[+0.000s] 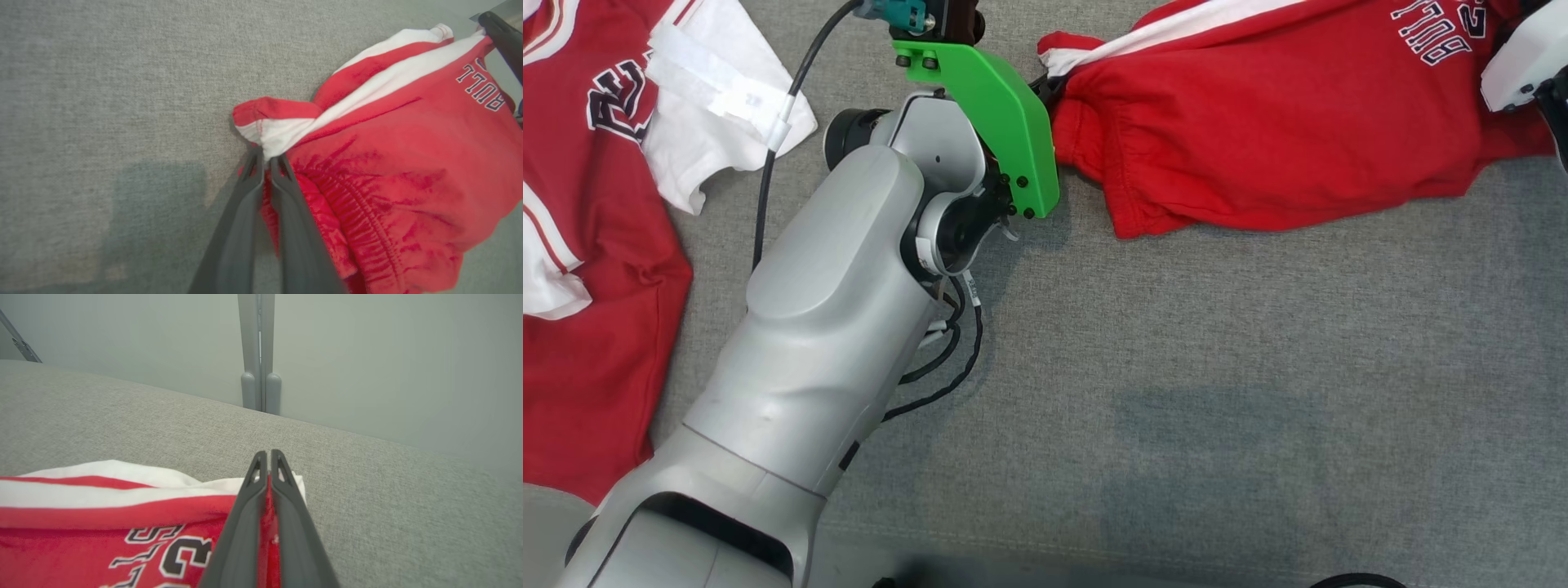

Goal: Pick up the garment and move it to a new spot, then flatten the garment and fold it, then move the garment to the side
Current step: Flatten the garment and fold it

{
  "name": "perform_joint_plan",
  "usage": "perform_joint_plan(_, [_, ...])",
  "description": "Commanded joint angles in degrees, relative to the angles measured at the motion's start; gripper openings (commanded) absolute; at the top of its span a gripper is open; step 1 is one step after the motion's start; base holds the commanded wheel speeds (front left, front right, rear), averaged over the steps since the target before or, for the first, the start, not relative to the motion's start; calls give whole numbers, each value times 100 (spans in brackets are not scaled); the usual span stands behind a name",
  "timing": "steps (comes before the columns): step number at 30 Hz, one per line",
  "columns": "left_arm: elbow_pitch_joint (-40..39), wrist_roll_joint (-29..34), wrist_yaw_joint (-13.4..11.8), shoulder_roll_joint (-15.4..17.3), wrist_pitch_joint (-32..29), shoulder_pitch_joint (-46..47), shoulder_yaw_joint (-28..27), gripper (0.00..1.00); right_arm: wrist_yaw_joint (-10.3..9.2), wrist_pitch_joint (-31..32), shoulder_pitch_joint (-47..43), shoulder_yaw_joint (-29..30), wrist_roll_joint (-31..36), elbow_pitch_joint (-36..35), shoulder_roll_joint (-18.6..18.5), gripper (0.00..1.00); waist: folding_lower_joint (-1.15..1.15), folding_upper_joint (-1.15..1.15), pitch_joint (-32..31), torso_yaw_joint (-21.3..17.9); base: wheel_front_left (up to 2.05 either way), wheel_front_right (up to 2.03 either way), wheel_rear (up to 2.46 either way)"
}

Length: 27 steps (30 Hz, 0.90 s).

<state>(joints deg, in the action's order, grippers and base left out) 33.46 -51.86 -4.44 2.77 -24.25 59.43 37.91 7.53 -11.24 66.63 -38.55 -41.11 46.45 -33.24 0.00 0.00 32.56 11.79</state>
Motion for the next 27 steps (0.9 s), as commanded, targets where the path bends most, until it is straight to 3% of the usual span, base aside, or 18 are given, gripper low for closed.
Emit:
perform_joint_plan(1, [125,-178,-101,24,140,104,96,100,-8,-166,138,-53,125,114,68,98,0,0,-6,-7,0,0,0])
perform_joint_plan(5, [197,-272,-212,22,541,150,230,100,-8,-342,304,148,258,263,226,100,0,0,-56,-52,0,0,0])
perform_joint_plan(7, [93,-321,-210,17,1186,-67,296,100,-7,-396,162,469,284,23,412,100,0,0,-198,-123,0,0,0])
perform_joint_plan(13, [-343,157,-182,140,2557,-609,414,100,-8,-365,-562,736,431,-537,324,100,0,0,-491,-279,0,0,0])
perform_joint_plan(21, [-1766,998,-645,902,3745,-1733,544,100,-8,742,-1189,1026,652,-734,40,100,0,0,-605,-304,0,0,0])
perform_joint_plan(23, [-2102,1230,-855,1001,3878,-2047,443,100,-7,975,-1272,1143,735,-707,11,100,0,0,-588,-225,0,0,0])
perform_joint_plan(27, [-2652,1688,-1027,1045,3947,-2651,200,100,-8,1455,-1381,1357,802,-631,-15,100,0,0,-552,-40,0,0,0])
